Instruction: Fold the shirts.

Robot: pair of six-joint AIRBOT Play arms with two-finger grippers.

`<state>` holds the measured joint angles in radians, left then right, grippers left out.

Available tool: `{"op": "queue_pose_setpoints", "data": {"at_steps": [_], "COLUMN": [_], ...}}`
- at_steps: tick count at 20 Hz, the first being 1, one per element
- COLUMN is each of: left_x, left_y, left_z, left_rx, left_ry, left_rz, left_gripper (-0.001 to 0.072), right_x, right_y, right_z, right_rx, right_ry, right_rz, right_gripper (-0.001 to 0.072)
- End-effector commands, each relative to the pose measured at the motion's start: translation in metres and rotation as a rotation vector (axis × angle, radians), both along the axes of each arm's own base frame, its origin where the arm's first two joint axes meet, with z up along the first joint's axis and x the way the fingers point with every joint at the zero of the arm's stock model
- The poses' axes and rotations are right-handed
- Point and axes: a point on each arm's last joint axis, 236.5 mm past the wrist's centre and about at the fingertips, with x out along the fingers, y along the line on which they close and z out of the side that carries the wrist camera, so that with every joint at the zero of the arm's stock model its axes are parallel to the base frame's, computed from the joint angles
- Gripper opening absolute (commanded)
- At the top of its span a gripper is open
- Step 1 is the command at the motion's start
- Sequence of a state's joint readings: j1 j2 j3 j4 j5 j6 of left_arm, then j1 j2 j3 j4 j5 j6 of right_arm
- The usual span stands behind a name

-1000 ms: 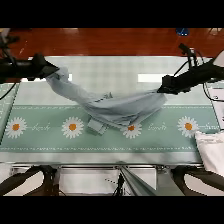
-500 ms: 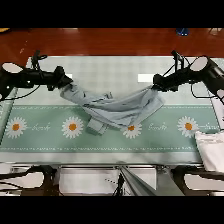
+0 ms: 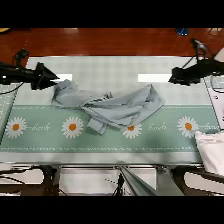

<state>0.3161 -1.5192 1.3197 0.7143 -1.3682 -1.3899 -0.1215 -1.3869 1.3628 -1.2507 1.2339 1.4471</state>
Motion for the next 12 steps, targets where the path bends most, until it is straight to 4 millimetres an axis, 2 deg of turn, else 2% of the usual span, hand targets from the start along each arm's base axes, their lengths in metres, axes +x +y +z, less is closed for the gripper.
{"op": "queue_pose_setpoints", "data": {"at_steps": [1,2,3,4,6,7,8,10,12], "left_x": [-0.052,-0.067,-0.080,-0.093,-0.125,-0.141,-0.153,-0.165,-0.169], "left_y": [0.041,0.040,0.033,0.023,-0.006,-0.021,-0.034,-0.056,-0.079], "left_z": [-0.008,-0.016,-0.022,-0.031,-0.051,-0.063,-0.075,-0.095,-0.107], "left_rx": [0.110,0.136,0.132,0.119,0.087,0.073,0.069,0.083,0.101], "left_ry": [0.147,0.178,0.199,0.220,0.274,0.316,0.344,0.357,0.341], "left_rz": [-0.041,-0.053,-0.069,-0.099,-0.191,-0.234,-0.259,-0.297,-0.331], "left_gripper": [0.0406,0.0407,0.0407,0.0408,0.0422,0.0521,0.0543,0.0543,0.0543], "right_x": [-0.048,-0.061,-0.068,-0.072,-0.078,-0.080,-0.083,-0.090,-0.092], "right_y": [-0.104,-0.122,-0.131,-0.133,-0.127,-0.120,-0.115,-0.105,-0.097], "right_z": [0.021,0.021,0.019,0.015,0.004,-0.002,-0.008,-0.020,-0.028], "right_rx": [-0.276,-0.273,-0.215,-0.138,0.021,0.087,0.132,0.169,0.200], "right_ry": [0.091,0.123,0.135,0.137,0.142,0.147,0.153,0.177,0.185], "right_rz": [-0.068,-0.113,-0.164,-0.205,-0.262,-0.268,-0.267,-0.250,-0.240], "right_gripper": [0.0359,0.0361,0.0372,0.0436,0.0490,0.0490,0.0490,0.0490,0.0490]}}
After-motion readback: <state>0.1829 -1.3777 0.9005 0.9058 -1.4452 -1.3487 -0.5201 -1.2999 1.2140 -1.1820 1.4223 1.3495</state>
